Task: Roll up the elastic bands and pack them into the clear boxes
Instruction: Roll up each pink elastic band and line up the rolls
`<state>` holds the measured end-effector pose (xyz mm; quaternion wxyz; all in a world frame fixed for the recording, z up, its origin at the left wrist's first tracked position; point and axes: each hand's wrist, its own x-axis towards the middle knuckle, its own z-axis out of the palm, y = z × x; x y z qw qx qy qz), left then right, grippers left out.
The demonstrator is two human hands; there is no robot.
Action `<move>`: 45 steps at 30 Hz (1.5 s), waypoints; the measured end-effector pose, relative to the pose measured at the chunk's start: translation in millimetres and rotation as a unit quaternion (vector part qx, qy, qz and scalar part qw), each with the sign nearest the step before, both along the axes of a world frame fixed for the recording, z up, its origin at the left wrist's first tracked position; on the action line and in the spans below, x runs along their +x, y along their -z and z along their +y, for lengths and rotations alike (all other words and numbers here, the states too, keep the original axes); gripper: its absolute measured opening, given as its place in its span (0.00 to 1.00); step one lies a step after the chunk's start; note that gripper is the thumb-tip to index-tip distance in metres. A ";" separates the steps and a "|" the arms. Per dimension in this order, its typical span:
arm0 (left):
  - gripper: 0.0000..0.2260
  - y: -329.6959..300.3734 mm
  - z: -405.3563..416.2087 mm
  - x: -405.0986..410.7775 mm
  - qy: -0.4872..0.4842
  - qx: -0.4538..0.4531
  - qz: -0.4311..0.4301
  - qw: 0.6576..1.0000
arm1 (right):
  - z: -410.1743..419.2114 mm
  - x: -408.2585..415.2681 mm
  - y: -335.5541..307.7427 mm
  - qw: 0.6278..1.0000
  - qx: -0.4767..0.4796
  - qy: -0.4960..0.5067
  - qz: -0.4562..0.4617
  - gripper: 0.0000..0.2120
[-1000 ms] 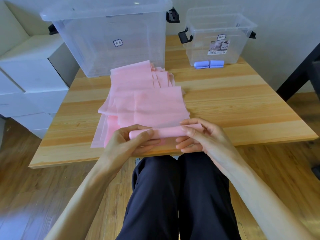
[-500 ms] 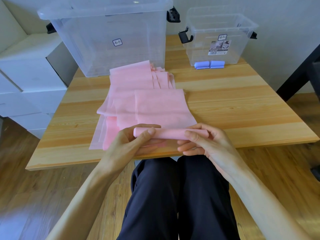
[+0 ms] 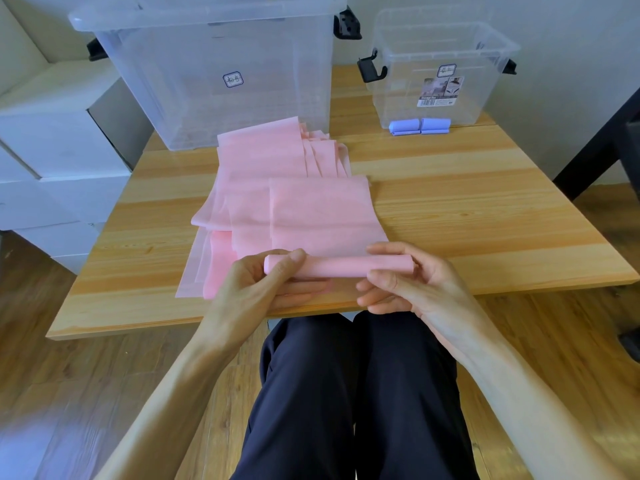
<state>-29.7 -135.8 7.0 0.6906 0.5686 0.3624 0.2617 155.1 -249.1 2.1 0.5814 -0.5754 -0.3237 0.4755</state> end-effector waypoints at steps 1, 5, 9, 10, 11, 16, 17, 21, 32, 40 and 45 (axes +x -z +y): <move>0.16 -0.3 -0.4 0.7 -0.002 0.004 0.005 1.000 | -0.5 -0.3 0.5 1.000 0.000 -0.002 -0.004 0.17; 0.15 0.3 -0.8 -1.0 0.021 0.018 0.011 1.000 | -1.6 -0.9 2.1 1.000 -0.001 0.014 -0.001 0.14; 0.16 0.9 -2.4 -2.1 0.006 0.031 0.010 0.999 | -1.0 -1.7 2.3 1.000 0.000 0.014 0.003 0.15; 0.15 0.6 -2.7 -1.2 -0.003 0.032 0.010 0.999 | -1.0 -2.1 2.3 1.000 0.002 0.011 0.004 0.17; 0.15 0.8 -2.4 -0.9 -0.009 0.032 0.009 0.999 | -1.2 -2.7 2.1 1.000 0.002 0.008 0.002 0.17; 0.14 0.5 -2.7 -2.4 0.013 0.042 0.014 0.999 | -1.2 -2.8 1.5 1.000 0.003 0.022 0.008 0.16; 0.14 1.2 -2.6 -3.1 0.013 0.044 0.017 0.999 | -1.1 -2.7 1.4 1.000 0.004 0.024 0.011 0.16; 0.16 3.2 -2.4 -3.1 0.014 0.043 0.027 0.999 | -2.3 -2.4 0.1 1.000 0.007 0.027 0.010 0.19; 0.17 1.6 -4.9 -2.0 0.007 0.043 0.019 0.999 | -4.2 -1.9 0.0 1.000 0.010 0.024 0.004 0.17; 0.14 4.0 -5.3 -2.7 0.011 0.047 0.008 0.999 | -3.9 -3.5 0.9 1.000 -0.002 0.023 0.010 0.16; 0.14 4.0 -4.4 -1.1 0.030 0.004 0.013 0.999 | -4.6 -3.2 0.4 1.000 -0.002 0.029 0.006 0.17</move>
